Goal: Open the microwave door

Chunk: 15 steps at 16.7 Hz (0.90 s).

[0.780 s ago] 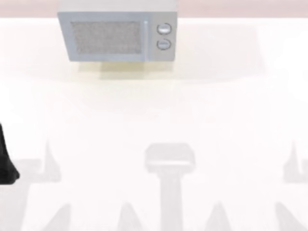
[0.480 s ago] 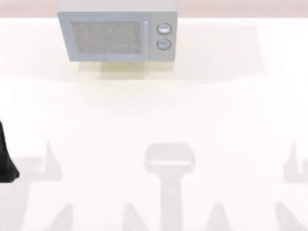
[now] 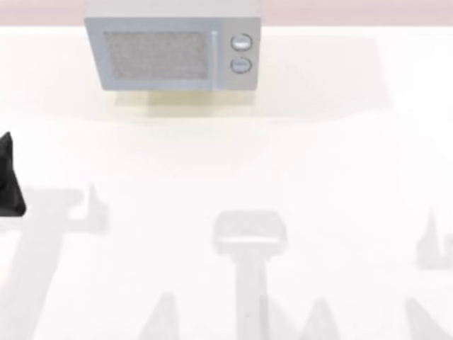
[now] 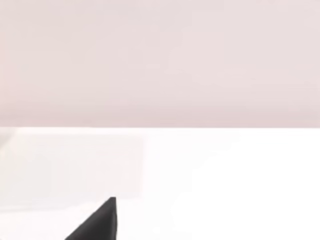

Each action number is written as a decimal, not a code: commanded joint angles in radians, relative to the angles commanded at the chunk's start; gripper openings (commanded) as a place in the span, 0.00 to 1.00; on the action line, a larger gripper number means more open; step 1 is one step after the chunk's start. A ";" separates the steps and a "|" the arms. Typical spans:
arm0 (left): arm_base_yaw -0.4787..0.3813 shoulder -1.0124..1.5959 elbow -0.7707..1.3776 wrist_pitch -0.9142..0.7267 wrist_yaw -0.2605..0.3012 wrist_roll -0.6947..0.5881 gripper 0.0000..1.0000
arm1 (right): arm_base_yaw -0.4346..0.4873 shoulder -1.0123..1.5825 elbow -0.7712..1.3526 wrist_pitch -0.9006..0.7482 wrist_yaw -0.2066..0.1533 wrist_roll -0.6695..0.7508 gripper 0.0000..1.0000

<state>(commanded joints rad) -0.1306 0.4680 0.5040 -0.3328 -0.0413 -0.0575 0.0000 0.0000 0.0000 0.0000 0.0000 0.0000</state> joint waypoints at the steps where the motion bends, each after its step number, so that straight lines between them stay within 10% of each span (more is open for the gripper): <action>1: -0.021 0.076 0.088 -0.048 -0.007 -0.014 1.00 | 0.000 0.000 0.000 0.000 0.000 0.000 1.00; 15: -0.335 1.306 1.541 -0.708 -0.148 -0.330 1.00 | 0.000 0.000 0.000 0.000 0.000 0.000 1.00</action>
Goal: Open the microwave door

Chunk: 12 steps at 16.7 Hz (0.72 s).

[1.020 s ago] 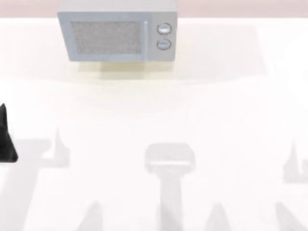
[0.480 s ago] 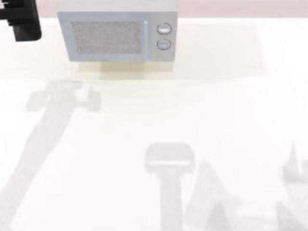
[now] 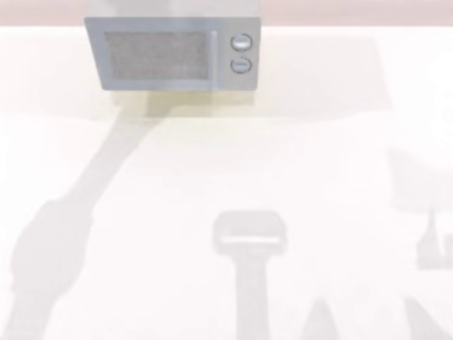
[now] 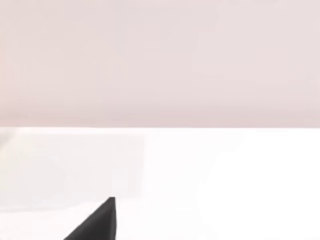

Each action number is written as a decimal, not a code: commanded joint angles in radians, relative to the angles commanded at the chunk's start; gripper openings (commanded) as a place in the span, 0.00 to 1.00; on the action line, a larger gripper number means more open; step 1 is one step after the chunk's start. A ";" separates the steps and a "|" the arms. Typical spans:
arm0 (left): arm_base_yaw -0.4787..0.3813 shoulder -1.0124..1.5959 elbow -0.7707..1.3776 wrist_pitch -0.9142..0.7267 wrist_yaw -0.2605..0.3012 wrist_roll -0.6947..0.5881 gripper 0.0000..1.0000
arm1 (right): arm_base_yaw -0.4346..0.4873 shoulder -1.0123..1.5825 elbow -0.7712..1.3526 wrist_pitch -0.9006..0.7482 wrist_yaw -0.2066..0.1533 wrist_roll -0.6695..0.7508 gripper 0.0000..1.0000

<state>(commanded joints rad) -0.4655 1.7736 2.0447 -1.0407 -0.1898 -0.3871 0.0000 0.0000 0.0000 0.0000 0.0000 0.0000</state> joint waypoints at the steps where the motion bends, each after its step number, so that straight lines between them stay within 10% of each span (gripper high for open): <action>1: -0.018 0.083 0.088 -0.042 -0.012 -0.021 1.00 | 0.000 0.000 0.000 0.000 0.000 0.000 1.00; 12: -0.117 0.596 0.566 -0.318 -0.092 -0.137 1.00 | 0.000 0.000 0.000 0.000 0.000 0.000 1.00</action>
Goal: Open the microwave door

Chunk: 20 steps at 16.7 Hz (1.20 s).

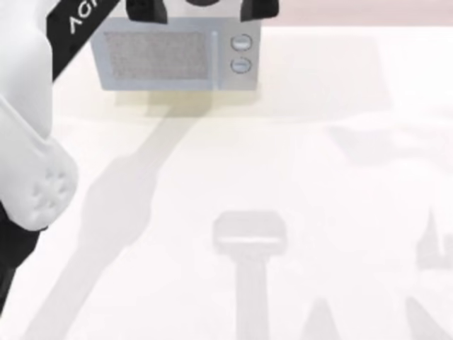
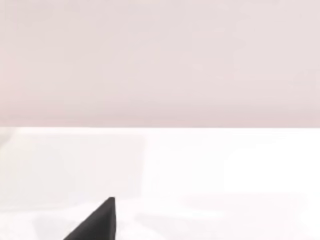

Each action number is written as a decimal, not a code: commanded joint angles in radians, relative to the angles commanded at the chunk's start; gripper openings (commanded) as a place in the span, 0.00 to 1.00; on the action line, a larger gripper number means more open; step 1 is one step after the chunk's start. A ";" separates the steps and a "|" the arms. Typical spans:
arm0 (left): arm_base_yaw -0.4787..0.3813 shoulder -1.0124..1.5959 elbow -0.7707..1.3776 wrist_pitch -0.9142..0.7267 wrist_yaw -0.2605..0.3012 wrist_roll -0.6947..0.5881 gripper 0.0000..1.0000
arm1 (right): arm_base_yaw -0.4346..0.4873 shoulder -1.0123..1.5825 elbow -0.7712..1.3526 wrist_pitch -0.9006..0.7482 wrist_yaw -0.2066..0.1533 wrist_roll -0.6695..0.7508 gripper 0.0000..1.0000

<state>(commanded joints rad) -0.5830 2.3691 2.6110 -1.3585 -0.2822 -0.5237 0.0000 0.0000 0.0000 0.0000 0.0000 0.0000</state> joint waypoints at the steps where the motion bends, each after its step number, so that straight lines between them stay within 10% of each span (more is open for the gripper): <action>1: 0.000 0.000 0.000 0.000 0.000 0.000 1.00 | 0.000 0.000 0.000 0.000 0.000 0.000 1.00; 18: 0.046 0.069 -0.168 0.249 0.022 0.044 1.00 | 0.000 0.000 0.000 0.000 0.000 0.000 1.00; 20: 0.046 0.069 -0.168 0.249 0.022 0.044 0.85 | 0.000 0.000 0.000 0.000 0.000 0.000 1.00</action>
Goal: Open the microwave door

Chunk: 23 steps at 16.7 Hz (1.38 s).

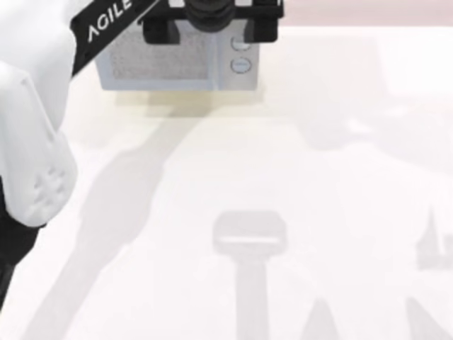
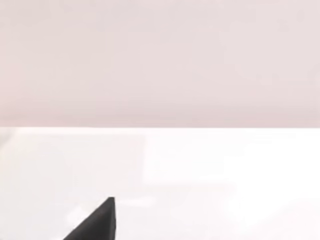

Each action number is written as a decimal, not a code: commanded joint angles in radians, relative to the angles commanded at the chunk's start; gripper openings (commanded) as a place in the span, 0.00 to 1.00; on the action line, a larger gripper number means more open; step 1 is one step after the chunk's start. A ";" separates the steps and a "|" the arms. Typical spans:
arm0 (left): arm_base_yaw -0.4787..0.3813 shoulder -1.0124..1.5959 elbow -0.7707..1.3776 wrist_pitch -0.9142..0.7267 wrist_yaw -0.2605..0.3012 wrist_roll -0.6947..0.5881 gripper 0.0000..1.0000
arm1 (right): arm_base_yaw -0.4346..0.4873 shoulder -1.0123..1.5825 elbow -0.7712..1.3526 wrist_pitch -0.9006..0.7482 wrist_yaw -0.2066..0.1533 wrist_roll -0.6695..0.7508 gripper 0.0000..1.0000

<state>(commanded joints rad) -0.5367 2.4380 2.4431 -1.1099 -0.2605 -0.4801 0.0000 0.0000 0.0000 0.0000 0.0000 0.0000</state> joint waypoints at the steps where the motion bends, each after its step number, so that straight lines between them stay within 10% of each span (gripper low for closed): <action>1: 0.000 0.000 0.000 0.000 0.000 0.000 0.77 | 0.000 0.000 0.000 0.000 0.000 0.000 1.00; 11: 0.000 0.000 0.000 0.000 0.000 0.000 0.02 | 0.000 0.000 0.000 0.000 0.000 0.000 1.00; 23: -0.023 -0.046 -0.083 0.016 -0.003 -0.004 0.00 | 0.000 0.000 0.000 0.000 0.000 0.000 1.00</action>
<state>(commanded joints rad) -0.5594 2.3916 2.3597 -1.0935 -0.2632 -0.4843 0.0000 0.0000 0.0000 0.0000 0.0000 0.0000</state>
